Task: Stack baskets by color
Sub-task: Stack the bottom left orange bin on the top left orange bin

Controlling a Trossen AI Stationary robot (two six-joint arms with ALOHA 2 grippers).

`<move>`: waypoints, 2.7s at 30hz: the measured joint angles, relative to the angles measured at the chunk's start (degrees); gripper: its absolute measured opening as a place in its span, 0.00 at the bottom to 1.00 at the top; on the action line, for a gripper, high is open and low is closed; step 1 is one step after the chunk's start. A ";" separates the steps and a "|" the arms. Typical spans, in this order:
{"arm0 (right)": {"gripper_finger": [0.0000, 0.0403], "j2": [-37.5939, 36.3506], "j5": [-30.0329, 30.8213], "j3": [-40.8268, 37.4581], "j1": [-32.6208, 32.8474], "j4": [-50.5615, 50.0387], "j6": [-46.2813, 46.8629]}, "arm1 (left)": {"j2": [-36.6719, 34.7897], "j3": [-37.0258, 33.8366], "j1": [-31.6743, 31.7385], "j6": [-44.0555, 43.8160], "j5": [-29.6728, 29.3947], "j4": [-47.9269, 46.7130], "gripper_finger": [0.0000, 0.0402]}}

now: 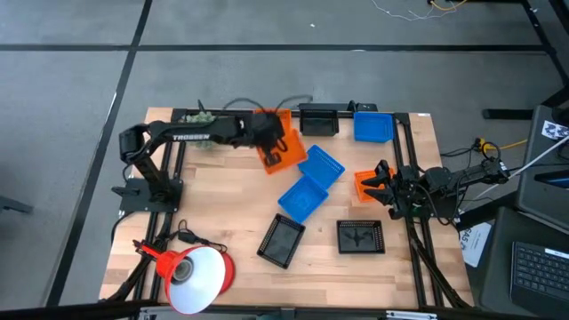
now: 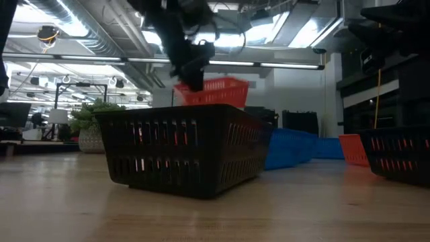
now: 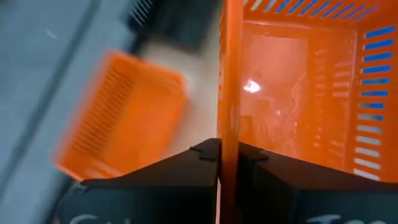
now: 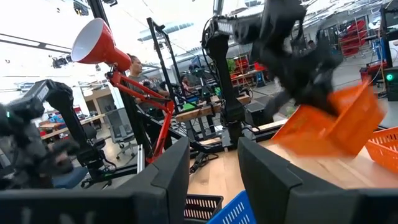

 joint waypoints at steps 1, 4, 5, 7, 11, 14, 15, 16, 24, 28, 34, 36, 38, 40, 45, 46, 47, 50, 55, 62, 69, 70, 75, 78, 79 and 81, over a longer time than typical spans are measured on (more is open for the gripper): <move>0.34 0.00 0.00 0.01 0.00 -0.03 -0.02 | 0.16 1.80 0.82 1.72 -0.23 -0.80 0.00; 0.34 0.00 0.00 0.01 0.00 -0.16 -0.36 | 1.93 7.28 3.70 4.93 -0.99 -6.94 0.00; 0.34 0.00 0.01 0.00 0.00 -0.18 -0.78 | 2.75 8.73 4.59 5.26 -2.38 -9.52 0.00; 0.34 0.00 0.00 0.01 0.00 -0.23 -1.55 | 4.71 11.02 6.36 5.29 -6.46 -12.59 0.00; 0.34 0.00 0.02 0.00 0.00 -0.23 -1.68 | 8.49 12.46 9.18 7.23 -11.33 -13.71 0.00; 0.34 0.00 0.00 0.01 0.00 -0.47 -1.62 | 11.13 12.52 10.62 10.83 -11.31 -12.12 0.00; 0.34 0.00 0.02 0.01 0.00 -0.61 -1.59 | 11.78 12.52 11.06 12.03 -11.29 -11.95 0.00; 0.34 0.00 0.02 0.01 -0.02 -0.91 -1.55 | 12.20 12.52 11.50 12.79 -11.23 -11.64 0.00; 0.34 0.00 0.02 0.01 0.00 -3.32 -1.60 | 12.81 12.57 14.00 19.01 -11.41 -6.38 0.00; 0.34 0.00 0.02 -0.01 0.00 -3.70 -2.73 | 12.83 12.57 14.32 27.63 -7.98 -6.60 0.00; 0.34 0.00 0.02 0.01 -0.02 -3.70 -3.25 | 12.82 12.57 14.38 30.89 -6.90 -3.72 0.00; 0.34 0.02 0.02 0.01 0.00 -3.68 -3.13 | 12.83 12.56 14.67 32.04 -6.73 -3.09 0.00; 0.34 0.02 0.02 0.01 -0.01 -3.69 -3.04 | 12.81 12.55 14.78 33.31 -6.79 -2.59 0.00; 0.34 0.02 0.02 0.00 0.00 -3.69 -3.03 | 12.81 12.55 14.74 33.71 -6.73 -2.66 0.00; 0.34 0.01 0.02 0.00 -0.01 -3.69 -3.02 | 12.81 12.56 14.65 33.75 -6.53 -2.70 0.03; 0.34 0.00 0.02 -0.01 0.00 -3.70 -3.02 | 12.81 12.54 14.69 33.75 -6.57 -2.71 0.04; 0.34 0.02 0.00 0.01 0.00 -3.72 -3.02 | 12.81 12.54 14.69 33.75 -6.57 -2.69 0.05; 0.34 0.00 0.00 0.00 0.00 -4.23 -2.95 | 12.81 12.54 14.81 33.75 -6.59 -2.72 0.10; 0.34 0.00 0.00 -0.01 0.00 -5.25 -2.62 | 12.81 12.54 15.35 33.62 -6.61 -2.15 0.15; 0.34 0.00 0.00 0.01 0.00 -5.32 -2.69 | 12.81 12.54 15.37 33.06 -6.61 -0.34 0.17; 0.34 0.01 0.00 0.01 0.00 -5.32 -2.72 | 12.81 12.54 14.73 24.27 -6.85 6.30 0.17; 0.34 0.00 0.00 0.00 0.00 -5.32 -2.71 | 12.81 12.54 14.69 23.85 -6.96 6.70 0.17; 0.34 0.02 0.00 -0.01 0.00 -5.32 -2.73 | 14.21 11.98 13.97 21.71 -14.25 6.44 0.17; 0.34 0.01 0.00 -0.01 0.00 -5.32 -2.72 | 14.78 11.31 12.52 21.59 -20.06 9.39 0.17; 0.34 0.00 0.00 0.00 -0.01 -5.35 -2.62 | 14.85 11.06 11.98 22.50 -20.61 8.44 0.16; 0.34 0.02 -0.02 -0.01 -0.02 -5.43 -2.34 | 15.06 10.98 10.74 25.43 -20.06 8.26 0.14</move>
